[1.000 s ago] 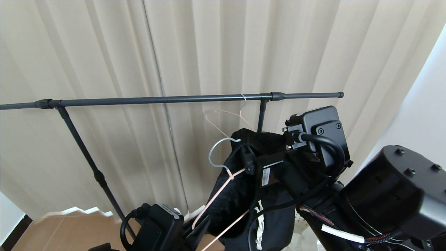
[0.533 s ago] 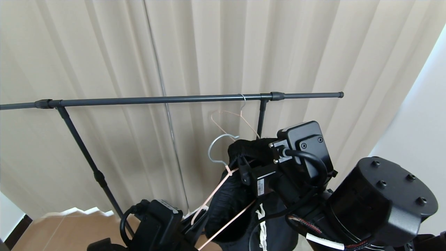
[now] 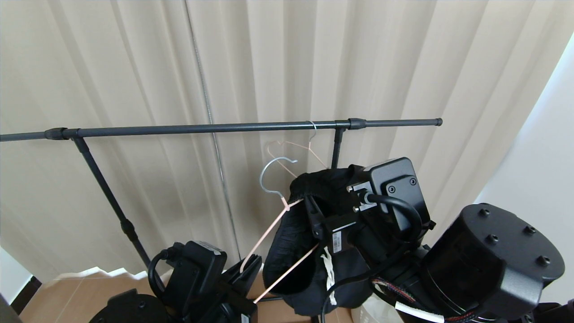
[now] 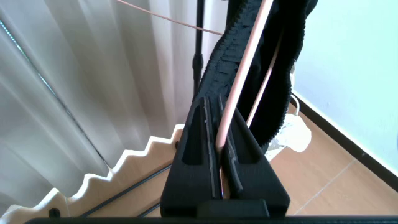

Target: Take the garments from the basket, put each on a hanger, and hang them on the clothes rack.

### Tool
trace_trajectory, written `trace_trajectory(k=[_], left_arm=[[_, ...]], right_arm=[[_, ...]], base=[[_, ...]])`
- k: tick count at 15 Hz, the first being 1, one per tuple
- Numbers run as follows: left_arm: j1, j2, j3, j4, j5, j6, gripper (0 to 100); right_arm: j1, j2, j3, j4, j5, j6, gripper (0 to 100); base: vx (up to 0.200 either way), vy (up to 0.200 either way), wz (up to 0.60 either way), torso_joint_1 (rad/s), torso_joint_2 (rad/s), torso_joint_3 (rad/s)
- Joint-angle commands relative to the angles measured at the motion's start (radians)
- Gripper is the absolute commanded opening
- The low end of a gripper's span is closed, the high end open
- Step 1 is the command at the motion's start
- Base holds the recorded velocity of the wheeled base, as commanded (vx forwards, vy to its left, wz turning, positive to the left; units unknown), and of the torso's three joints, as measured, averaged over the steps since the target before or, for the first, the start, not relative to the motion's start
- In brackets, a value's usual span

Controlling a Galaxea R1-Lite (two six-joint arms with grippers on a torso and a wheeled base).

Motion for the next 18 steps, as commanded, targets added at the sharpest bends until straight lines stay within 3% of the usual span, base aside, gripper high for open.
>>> trace_trajectory(k=[1, 11, 15, 18], left_arm=[[0.016, -0.002, -0.007, -0.002, 0.002, -0.001, 0], [0.032, -0.022, -0.014, -0.002, 0.004, 0.001, 0], [0.035, -0.031, 0.004, -0.002, 0.002, 0.003, 0], [0.051, -0.048, 0.039, -0.002, -0.013, 0.010, 0]], right_arm=[[0.001, -0.005, 0.004, 0.000, 0.000, -0.001, 100], [0.024, -0.065, 0.087, -0.005, 0.026, -0.010, 100], [0.017, -0.147, 0.149, 0.018, 0.152, -0.013, 100], [-0.055, -0.319, 0.162, 0.216, 0.308, -0.016, 100]], base=[[0.000, 0.000, 0.00, 0.000, 0.00, 0.000], [0.000, 0.000, 0.00, 0.000, 0.00, 0.000], [0.000, 0.000, 0.00, 0.000, 0.00, 0.000], [0.000, 0.000, 0.00, 0.000, 0.00, 0.000]])
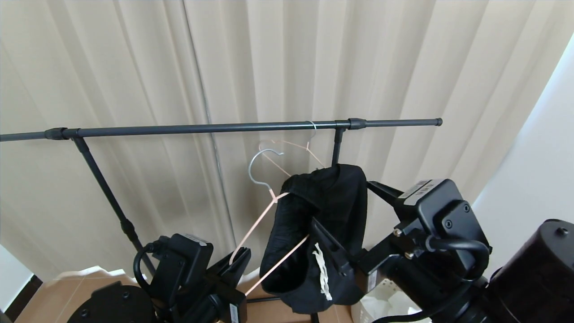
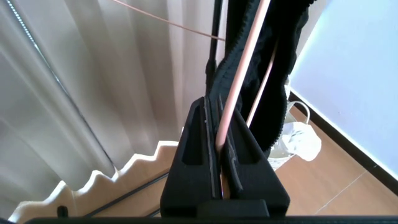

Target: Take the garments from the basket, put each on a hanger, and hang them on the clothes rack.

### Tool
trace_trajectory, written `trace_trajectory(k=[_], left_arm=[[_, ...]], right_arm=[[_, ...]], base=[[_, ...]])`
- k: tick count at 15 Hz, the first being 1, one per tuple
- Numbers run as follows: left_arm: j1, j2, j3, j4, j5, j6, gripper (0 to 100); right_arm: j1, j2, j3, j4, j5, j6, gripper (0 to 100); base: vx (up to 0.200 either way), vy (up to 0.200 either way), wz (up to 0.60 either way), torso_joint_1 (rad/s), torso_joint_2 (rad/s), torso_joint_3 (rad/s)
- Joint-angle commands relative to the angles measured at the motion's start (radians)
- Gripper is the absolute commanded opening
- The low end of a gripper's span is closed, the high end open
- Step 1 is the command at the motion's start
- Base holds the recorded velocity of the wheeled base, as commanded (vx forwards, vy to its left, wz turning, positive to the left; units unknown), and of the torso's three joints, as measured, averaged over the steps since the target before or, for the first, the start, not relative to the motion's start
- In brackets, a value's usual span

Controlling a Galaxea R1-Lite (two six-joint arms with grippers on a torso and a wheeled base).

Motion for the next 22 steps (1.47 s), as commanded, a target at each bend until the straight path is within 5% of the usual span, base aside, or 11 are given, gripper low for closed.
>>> trace_trajectory(k=[1, 6, 8, 11, 14, 19, 22], left_arm=[[0.004, -0.024, 0.035, -0.001, -0.022, 0.002, 0], [0.009, -0.082, 0.100, -0.001, -0.166, 0.051, 0], [0.009, -0.102, 0.100, -0.001, -0.188, 0.053, 0], [0.008, -0.114, 0.100, -0.001, -0.203, 0.053, 0], [0.011, -0.129, 0.100, -0.001, -0.229, 0.102, 0], [0.222, -0.122, 0.100, -0.001, -0.564, 0.132, 0], [0.282, -0.109, 0.100, -0.001, -0.689, 0.134, 0]], right_arm=[[-0.112, -0.209, 0.001, 0.212, 0.160, -0.001, 100], [-0.386, -0.437, -0.237, 0.947, 0.601, -0.009, 100], [-0.464, -0.453, -0.407, 1.298, 0.730, -0.151, 100], [-0.497, -0.344, -0.688, 1.734, 0.780, -0.412, 100], [-0.533, -0.264, -0.783, 1.815, 0.865, -0.486, 100], [-0.533, -0.216, -0.783, 1.803, 0.877, -0.481, 100], [-0.529, -0.160, -0.831, 1.795, 0.880, -0.480, 100]], base=[[0.000, 0.000, 0.00, 0.000, 0.00, 0.000], [0.000, 0.000, 0.00, 0.000, 0.00, 0.000], [0.000, 0.000, 0.00, 0.000, 0.00, 0.000], [0.000, 0.000, 0.00, 0.000, 0.00, 0.000], [0.000, 0.000, 0.00, 0.000, 0.00, 0.000], [0.000, 0.000, 0.00, 0.000, 0.00, 0.000], [0.000, 0.000, 0.00, 0.000, 0.00, 0.000]])
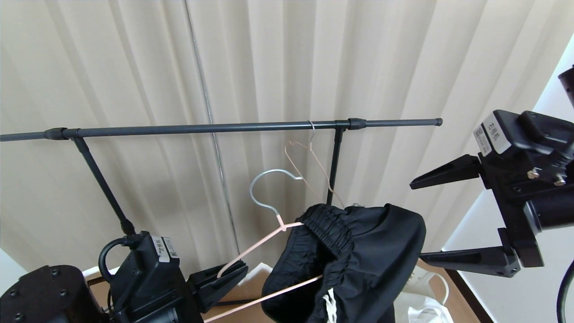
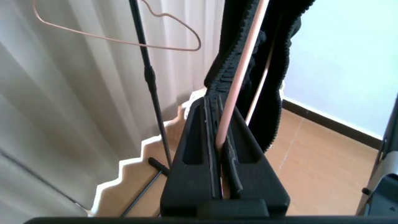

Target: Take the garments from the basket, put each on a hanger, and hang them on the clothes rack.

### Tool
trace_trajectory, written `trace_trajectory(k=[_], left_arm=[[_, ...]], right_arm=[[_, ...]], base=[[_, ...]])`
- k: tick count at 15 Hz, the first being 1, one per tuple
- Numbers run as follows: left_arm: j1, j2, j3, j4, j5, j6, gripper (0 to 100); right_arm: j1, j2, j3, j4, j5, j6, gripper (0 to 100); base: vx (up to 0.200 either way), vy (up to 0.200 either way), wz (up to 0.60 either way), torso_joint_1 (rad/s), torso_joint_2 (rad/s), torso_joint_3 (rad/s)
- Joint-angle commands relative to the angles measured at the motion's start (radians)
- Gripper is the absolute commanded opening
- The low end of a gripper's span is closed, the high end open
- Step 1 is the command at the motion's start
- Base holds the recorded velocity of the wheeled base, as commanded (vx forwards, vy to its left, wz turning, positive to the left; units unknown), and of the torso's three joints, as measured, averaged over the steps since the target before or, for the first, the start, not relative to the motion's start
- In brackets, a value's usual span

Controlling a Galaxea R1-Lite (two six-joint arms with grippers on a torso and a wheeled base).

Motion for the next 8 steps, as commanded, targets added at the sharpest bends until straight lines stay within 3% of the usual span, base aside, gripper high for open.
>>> trace_trajectory(k=[1, 8], left_arm=[[0.024, 0.013, 0.000, -0.001, -0.012, 0.001, 0], [-0.019, -0.013, 0.000, -0.001, -0.012, 0.005, 0]], right_arm=[[0.005, 0.070, -0.050, 0.000, 0.001, 0.000, 100], [0.082, 0.236, -0.176, 0.005, 0.001, 0.000, 100]], base=[[0.000, 0.000, 0.00, 0.000, 0.00, 0.000], [0.000, 0.000, 0.00, 0.000, 0.00, 0.000]])
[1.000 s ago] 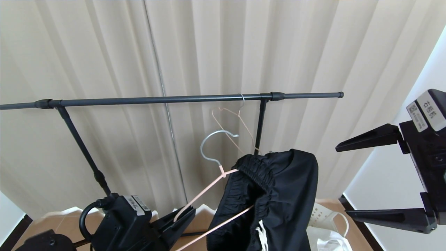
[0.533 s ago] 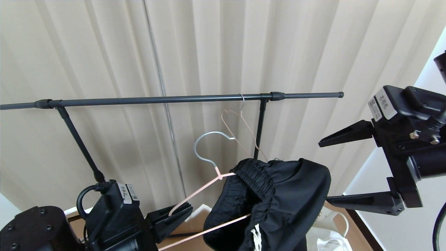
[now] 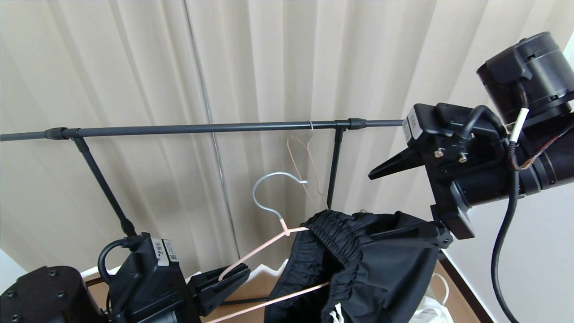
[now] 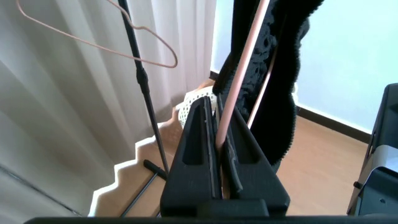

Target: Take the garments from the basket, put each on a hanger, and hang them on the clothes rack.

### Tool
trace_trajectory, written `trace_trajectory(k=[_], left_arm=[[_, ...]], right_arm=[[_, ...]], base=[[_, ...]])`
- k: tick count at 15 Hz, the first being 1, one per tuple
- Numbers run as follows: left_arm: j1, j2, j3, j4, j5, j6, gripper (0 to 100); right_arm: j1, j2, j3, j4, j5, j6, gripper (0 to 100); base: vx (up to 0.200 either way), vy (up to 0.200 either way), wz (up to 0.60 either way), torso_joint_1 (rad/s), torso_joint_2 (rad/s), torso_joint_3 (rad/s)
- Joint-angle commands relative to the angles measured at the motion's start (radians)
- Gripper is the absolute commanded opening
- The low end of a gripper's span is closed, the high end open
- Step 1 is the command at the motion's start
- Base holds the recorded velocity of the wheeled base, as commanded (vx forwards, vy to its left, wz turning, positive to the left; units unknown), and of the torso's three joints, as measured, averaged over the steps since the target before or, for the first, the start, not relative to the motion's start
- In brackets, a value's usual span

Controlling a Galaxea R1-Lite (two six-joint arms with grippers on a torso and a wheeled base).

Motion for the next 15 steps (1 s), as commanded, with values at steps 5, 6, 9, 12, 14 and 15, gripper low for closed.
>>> trace_trajectory(k=[5, 6, 9, 12, 14, 15], left_arm=[[-0.026, -0.016, 0.000, -0.001, 0.001, 0.004, 0], [-0.032, -0.016, 0.000, -0.001, 0.003, 0.004, 0], [-0.037, -0.016, 0.000, -0.001, 0.004, 0.005, 0], [-0.037, -0.016, 0.000, -0.001, 0.004, 0.005, 0], [-0.037, -0.015, 0.000, -0.001, 0.006, 0.004, 0], [-0.037, -0.015, 0.000, -0.001, 0.006, 0.005, 0]], right_arm=[[0.020, 0.098, -0.012, 0.007, 0.078, -0.002, 100], [0.025, 0.107, -0.012, 0.006, 0.079, -0.002, 100], [0.046, 0.124, -0.009, 0.006, 0.130, -0.004, 100], [0.058, 0.136, -0.014, 0.006, 0.151, -0.005, 100], [0.075, 0.136, -0.014, 0.009, 0.151, -0.004, 100], [0.075, 0.135, -0.014, 0.009, 0.151, -0.004, 100]], base=[[0.000, 0.000, 0.00, 0.000, 0.00, 0.000], [0.000, 0.000, 0.00, 0.000, 0.00, 0.000], [0.000, 0.000, 0.00, 0.000, 0.00, 0.000], [0.000, 0.000, 0.00, 0.000, 0.00, 0.000], [0.000, 0.000, 0.00, 0.000, 0.00, 0.000], [0.000, 0.000, 0.00, 0.000, 0.00, 0.000]])
